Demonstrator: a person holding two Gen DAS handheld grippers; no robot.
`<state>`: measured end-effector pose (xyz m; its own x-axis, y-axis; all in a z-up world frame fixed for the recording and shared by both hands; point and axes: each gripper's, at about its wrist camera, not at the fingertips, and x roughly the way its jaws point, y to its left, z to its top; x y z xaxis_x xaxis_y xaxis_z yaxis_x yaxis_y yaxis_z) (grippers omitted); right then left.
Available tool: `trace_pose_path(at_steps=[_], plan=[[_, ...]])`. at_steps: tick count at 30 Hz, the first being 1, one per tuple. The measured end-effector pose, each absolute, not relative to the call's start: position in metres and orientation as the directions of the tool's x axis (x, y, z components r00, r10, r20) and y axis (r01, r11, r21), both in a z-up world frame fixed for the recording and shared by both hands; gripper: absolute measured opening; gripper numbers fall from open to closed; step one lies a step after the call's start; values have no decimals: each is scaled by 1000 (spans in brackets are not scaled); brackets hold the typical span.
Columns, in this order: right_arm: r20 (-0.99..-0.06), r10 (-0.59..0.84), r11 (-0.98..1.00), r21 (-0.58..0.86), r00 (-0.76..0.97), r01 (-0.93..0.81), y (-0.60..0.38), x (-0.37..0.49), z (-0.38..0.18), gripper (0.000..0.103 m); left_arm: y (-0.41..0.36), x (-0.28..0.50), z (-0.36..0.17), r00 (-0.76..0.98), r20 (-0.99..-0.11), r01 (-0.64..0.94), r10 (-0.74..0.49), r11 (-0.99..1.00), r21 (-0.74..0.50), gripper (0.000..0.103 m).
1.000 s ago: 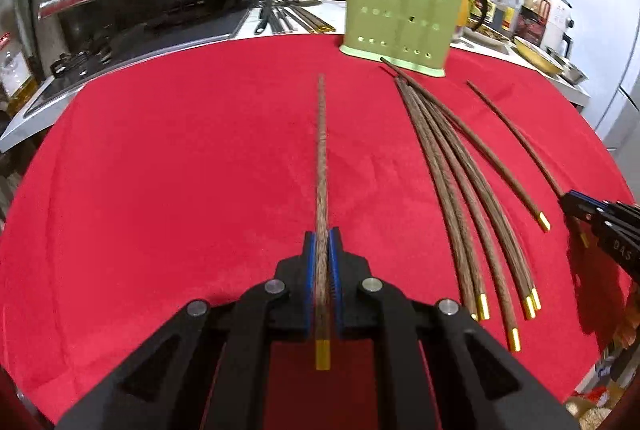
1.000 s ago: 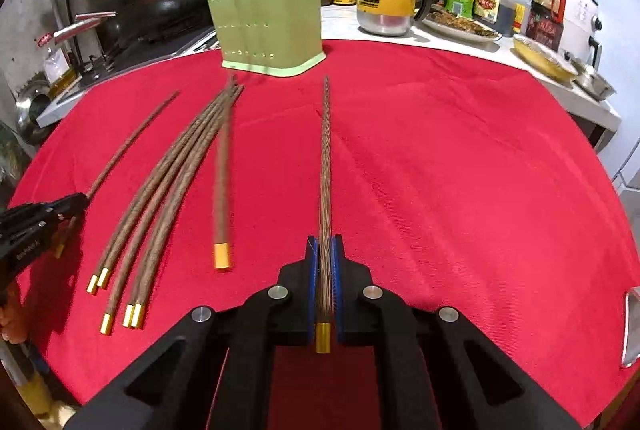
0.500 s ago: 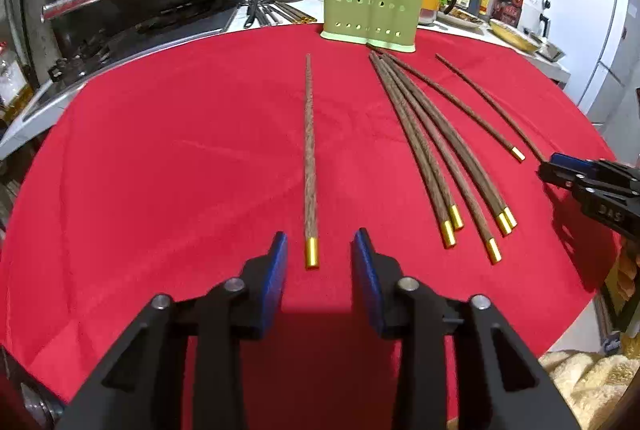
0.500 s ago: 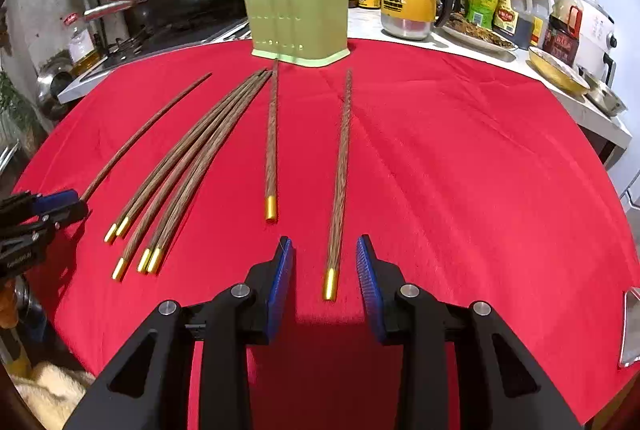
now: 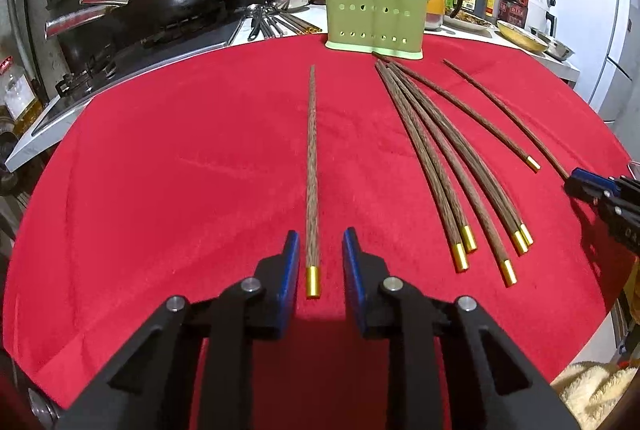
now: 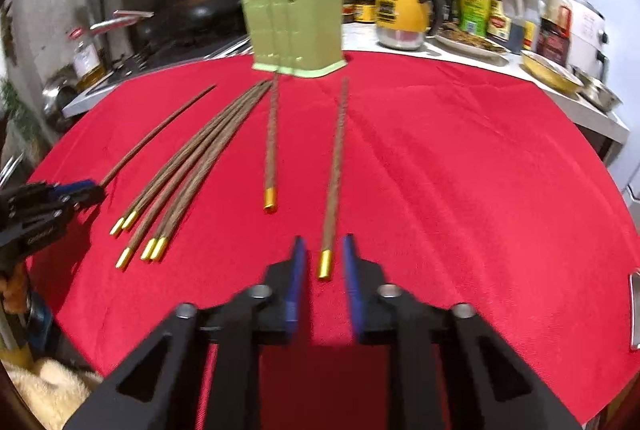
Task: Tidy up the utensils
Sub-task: 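Close the left tool on another chopstick while the right tool grasps one too, then lift both chopsticks upright and carry them above the green holder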
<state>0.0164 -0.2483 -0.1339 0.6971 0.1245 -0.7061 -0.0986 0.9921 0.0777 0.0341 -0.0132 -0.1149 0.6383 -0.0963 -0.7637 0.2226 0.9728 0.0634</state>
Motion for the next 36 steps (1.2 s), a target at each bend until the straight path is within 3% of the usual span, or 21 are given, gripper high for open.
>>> trace_pose_path(at_steps=[5, 7, 13, 27, 36], plan=[[-697, 82, 995, 12, 713, -102, -240, 13, -135, 12, -16, 34, -117, 659, -747, 210, -89, 975, 69, 22], [-690, 49, 995, -31, 722, -97, -236, 10, -136, 12, -16, 33, -117, 662, -746, 203, -73, 976, 84, 7], [-690, 88, 995, 23, 718, -99, -241, 9, -130, 7, -5, 33, -108, 661, -738, 199, -136, 980, -2, 6], [-412, 138, 990, 61, 901, -124, -262, -15, 10, 7, 21, 4, 28, 900, -398, 186, -180, 982, -25, 6], [-344, 122, 992, 35, 931, -117, -264, -20, 52, 7, 26, -3, 50, 915, -349, 197, -202, 979, -50, 6]])
